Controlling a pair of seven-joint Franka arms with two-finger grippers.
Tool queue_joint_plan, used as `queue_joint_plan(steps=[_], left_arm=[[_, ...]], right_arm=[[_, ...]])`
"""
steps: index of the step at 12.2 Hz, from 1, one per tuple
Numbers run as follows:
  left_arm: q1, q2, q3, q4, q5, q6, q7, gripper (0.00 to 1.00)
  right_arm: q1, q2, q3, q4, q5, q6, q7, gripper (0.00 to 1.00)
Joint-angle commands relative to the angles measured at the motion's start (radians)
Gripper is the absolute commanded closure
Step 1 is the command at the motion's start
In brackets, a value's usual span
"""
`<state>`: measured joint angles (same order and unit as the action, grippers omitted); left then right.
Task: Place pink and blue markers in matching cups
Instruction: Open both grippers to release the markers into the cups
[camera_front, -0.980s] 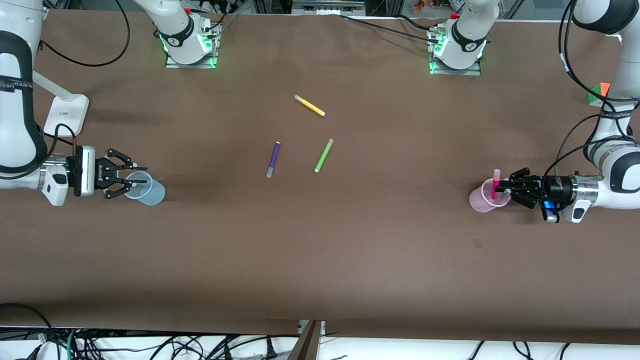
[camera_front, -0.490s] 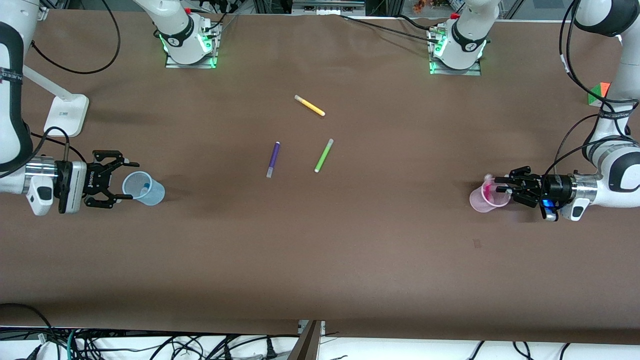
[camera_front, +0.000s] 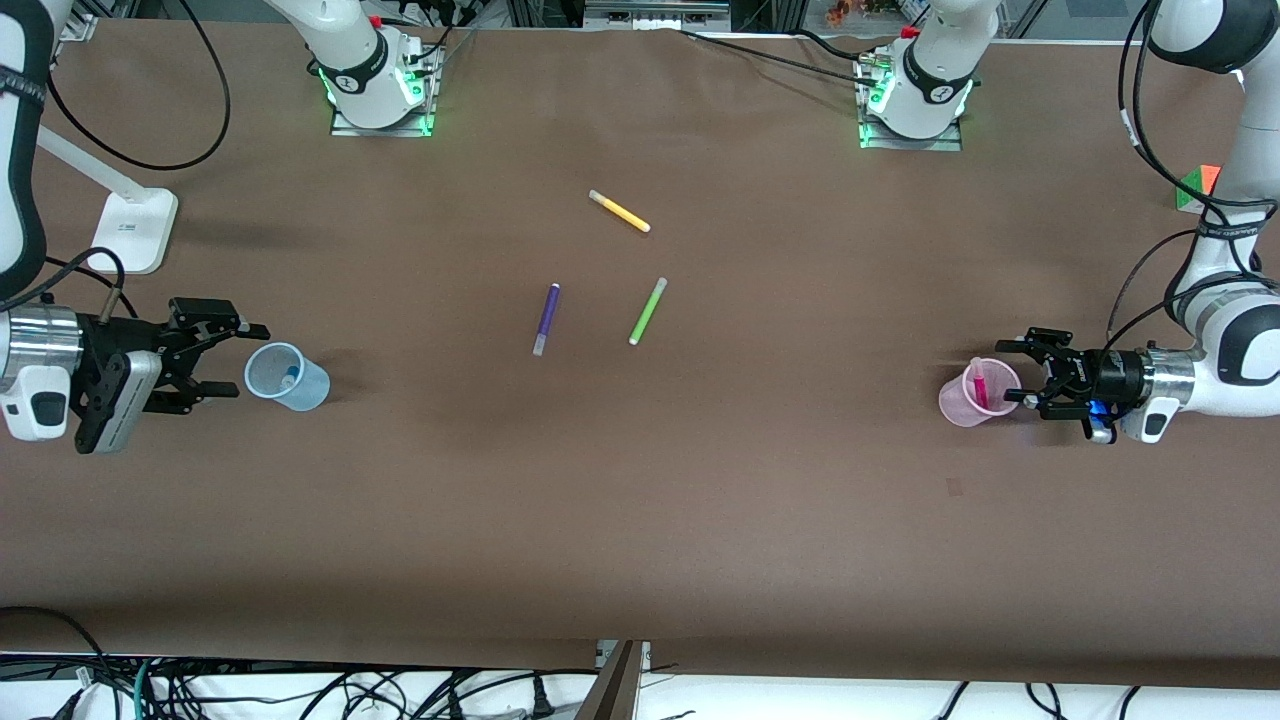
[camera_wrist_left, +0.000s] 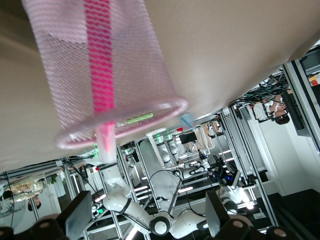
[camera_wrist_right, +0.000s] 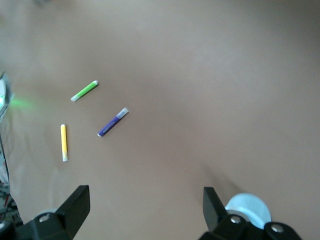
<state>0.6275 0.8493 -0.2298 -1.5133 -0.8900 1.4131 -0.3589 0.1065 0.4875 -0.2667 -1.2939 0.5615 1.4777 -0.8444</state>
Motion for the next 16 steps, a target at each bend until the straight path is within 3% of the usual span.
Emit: queue_joint_plan(steps=[1, 3, 6, 9, 12, 16], left_arm=[[-0.012, -0.137, -0.005, -0.007, 0.063, -0.005, 0.008, 0.0], [-0.081, -0.278, -0.005, -0.007, 0.219, 0.035, 0.006, 0.0], [-0.158, -0.448, -0.011, -0.013, 0.374, 0.04, 0.0, 0.0], [-0.259, -0.561, -0.013, -0.019, 0.509, 0.036, -0.04, 0.0], [-0.406, -0.619, -0.016, -0.012, 0.691, 0.04, -0.066, 0.0], [-0.531, -0.665, -0.017, -0.002, 0.838, 0.041, -0.066, 0.0]], right_arm=[[0.039, -0.029, -0.003, 0.044, -0.067, -0.051, 0.27, 0.0], [0.068, -0.079, 0.004, 0.045, -0.168, -0.053, 0.452, 0.0], [0.064, -0.168, 0.11, 0.015, -0.386, -0.097, 0.75, 0.0], [0.009, -0.3, 0.216, -0.152, -0.538, -0.099, 0.91, 0.0], [-0.034, -0.441, 0.254, -0.336, -0.545, 0.017, 0.901, 0.0], [-0.08, -0.538, 0.251, -0.344, -0.54, 0.018, 0.903, 0.0]])
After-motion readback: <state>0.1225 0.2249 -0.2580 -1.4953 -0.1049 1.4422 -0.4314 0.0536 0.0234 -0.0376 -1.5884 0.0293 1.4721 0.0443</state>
